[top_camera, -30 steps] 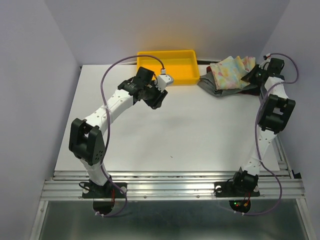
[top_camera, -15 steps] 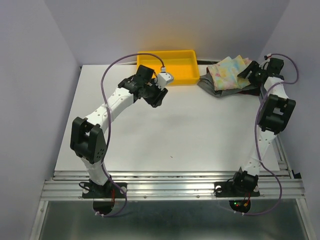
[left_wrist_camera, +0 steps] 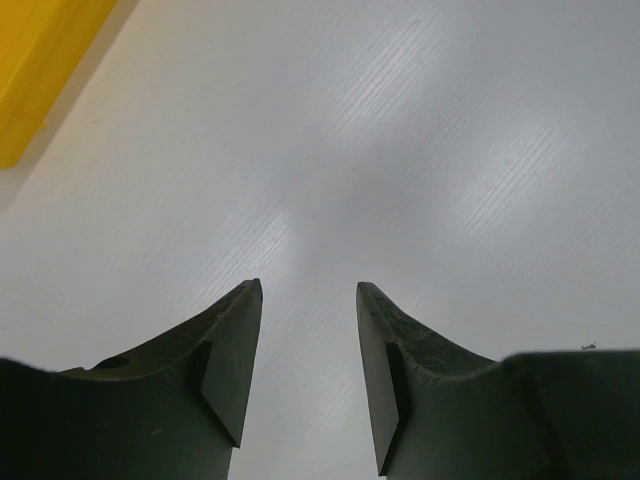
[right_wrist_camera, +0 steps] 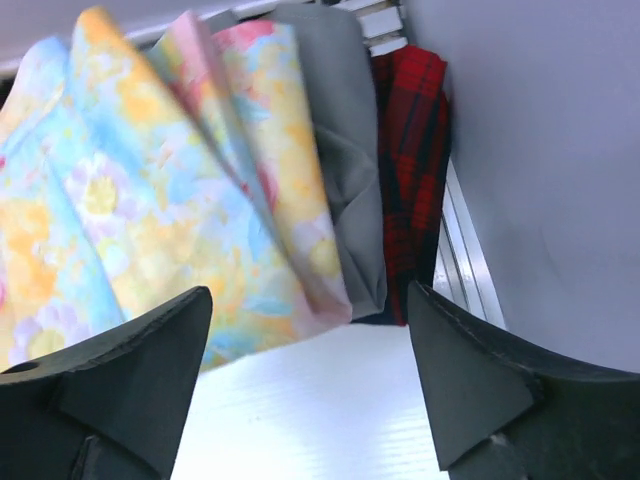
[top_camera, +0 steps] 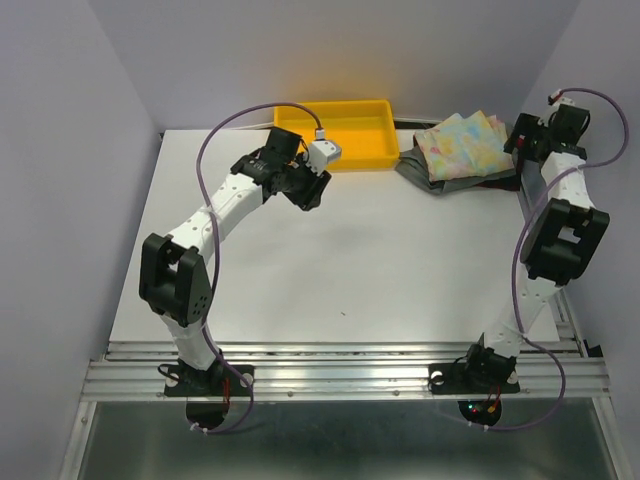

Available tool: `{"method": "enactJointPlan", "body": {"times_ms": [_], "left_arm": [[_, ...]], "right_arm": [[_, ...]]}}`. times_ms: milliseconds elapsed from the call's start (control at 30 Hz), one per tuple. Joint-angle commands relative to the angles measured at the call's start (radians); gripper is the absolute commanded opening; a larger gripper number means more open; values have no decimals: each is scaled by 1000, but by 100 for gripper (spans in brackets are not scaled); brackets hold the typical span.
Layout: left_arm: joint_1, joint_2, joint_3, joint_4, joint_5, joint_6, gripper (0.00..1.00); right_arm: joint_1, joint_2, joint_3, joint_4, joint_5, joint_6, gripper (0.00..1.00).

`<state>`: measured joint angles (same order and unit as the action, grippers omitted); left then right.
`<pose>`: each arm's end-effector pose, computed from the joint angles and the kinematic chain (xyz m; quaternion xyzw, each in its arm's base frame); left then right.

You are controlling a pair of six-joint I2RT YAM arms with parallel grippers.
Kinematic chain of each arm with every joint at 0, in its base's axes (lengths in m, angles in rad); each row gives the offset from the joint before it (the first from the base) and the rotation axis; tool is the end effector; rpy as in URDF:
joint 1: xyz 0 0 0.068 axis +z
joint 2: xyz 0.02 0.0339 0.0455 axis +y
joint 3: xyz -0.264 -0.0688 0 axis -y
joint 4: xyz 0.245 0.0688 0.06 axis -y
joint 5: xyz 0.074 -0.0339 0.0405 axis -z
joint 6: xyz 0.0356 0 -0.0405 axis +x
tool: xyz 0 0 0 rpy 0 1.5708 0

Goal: Fold and stack the skirts
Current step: Neatly place the folded skirt to the corner

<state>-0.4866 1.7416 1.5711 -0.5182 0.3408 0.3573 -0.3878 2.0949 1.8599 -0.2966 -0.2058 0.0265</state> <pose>0.3476 -0.1974 0.3229 0.4310 0.7834 -0.1802 0.4099 0.4639 -0.1817 0.2882 0.1277 0.8555 -0.0010 0.5019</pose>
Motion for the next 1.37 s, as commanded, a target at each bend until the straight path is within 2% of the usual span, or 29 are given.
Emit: {"method": "enactJointPlan", "body": {"times_ms": [0, 67, 167, 233, 300, 367, 500, 567, 733, 867, 1033, 1167, 1333], "left_arm": [[6, -37, -22, 56, 35, -20, 54], [9, -40, -40, 70, 40, -27, 54], [11, -43, -54, 90, 47, -44, 54], [14, -51, -57, 99, 52, -47, 54], [31, -63, -59, 115, 59, -57, 55], [68, -74, -62, 136, 79, -84, 58], [137, -64, -26, 156, 115, -125, 62], [181, -59, 3, 164, 112, -135, 63], [230, -74, -5, 173, 86, -132, 64], [232, -138, -111, 198, 67, -121, 64], [232, -221, -244, 207, 58, -115, 64], [232, -272, -336, 202, 56, -100, 64], [232, -292, -339, 187, 43, -93, 63]], "right_arm": [[41, -114, -62, 82, -118, -164, 81], [59, -118, -38, 62, -196, -180, 74], [83, -61, 42, -15, -225, -155, 73], [93, 2, 152, -100, -259, -140, 73], [118, 28, 234, -188, -314, -143, 78], [141, 18, 245, -248, -368, -154, 83], [217, -96, 110, -277, -397, -162, 91], [266, -189, -23, -280, -396, -149, 100], [362, -395, -338, -250, -374, -132, 100], [444, -551, -607, -225, -342, -132, 100], [536, -685, -801, -205, -300, -134, 100], [546, -745, -864, -199, -299, -120, 100], [546, -765, -877, -188, -293, -117, 100]]}}
